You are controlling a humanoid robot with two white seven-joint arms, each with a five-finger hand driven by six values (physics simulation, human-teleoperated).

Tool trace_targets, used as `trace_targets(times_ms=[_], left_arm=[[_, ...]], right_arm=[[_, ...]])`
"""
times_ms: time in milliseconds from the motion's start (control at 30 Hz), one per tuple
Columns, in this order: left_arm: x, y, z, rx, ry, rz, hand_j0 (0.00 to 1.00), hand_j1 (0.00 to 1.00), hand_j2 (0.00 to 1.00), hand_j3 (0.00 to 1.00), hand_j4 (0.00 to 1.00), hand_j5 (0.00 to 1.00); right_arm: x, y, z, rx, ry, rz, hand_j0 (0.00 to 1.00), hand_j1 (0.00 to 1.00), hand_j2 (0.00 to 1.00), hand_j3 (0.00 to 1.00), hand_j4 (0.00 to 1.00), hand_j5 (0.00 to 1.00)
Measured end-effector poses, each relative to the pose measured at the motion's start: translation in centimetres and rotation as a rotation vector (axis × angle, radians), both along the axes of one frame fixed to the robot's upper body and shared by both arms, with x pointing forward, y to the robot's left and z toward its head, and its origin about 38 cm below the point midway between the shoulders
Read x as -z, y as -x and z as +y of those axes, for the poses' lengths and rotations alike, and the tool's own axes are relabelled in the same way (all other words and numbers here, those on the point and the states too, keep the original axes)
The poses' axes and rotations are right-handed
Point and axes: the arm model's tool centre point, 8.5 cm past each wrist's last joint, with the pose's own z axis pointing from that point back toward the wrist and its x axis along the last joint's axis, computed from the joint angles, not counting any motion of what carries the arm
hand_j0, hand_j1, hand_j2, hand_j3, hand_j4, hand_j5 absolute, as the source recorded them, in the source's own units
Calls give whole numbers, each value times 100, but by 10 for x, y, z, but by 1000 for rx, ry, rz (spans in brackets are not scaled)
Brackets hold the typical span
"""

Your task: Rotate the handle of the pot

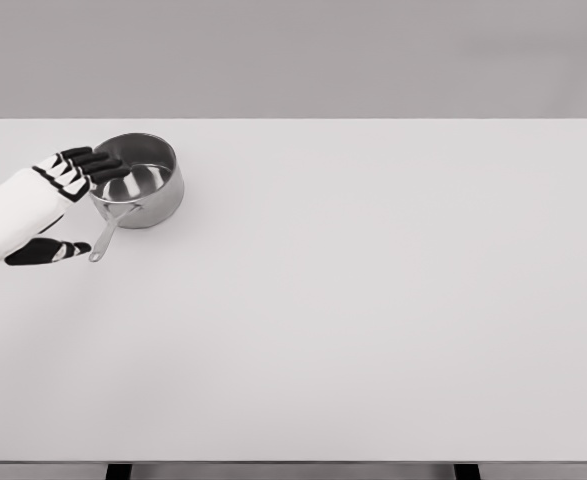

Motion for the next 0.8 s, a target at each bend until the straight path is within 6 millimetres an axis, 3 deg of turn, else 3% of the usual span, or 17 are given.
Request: trace_targets(times_ms=[133, 233, 300, 400, 433, 567, 800], left_arm=[[1, -1, -3, 10, -3, 3, 100, 100, 100, 100, 100, 100], [-12, -8, -7, 19, 0, -32, 100, 100, 100, 100, 100, 100], [-50, -28, -16, 44, 7, -137, 100, 100, 100, 100, 100, 100], [-85, -46, -45, 146, 3, -191, 100, 100, 100, 100, 100, 100], [-85, -46, -59, 199, -15, -169, 100, 100, 100, 100, 100, 100], [-52, -35, -97, 347, -98, -18, 100, 100, 100, 100, 100, 100], [-26, -29, -117, 383, -214, 19, 100, 100, 100, 100, 100, 100]], right_arm=[[0, 0, 0, 0, 0, 0, 100, 100, 100, 100, 100, 100], [0, 0, 0, 0, 0, 0, 100, 100, 100, 100, 100, 100], [0, 0, 0, 0, 0, 0, 100, 100, 100, 100, 100, 100], [0, 0, 0, 0, 0, 0, 100, 100, 100, 100, 100, 100], [0, 0, 0, 0, 0, 0, 100, 100, 100, 100, 100, 100], [0, 0, 0, 0, 0, 0, 100, 100, 100, 100, 100, 100], [0, 0, 0, 0, 0, 0, 100, 100, 100, 100, 100, 100]])
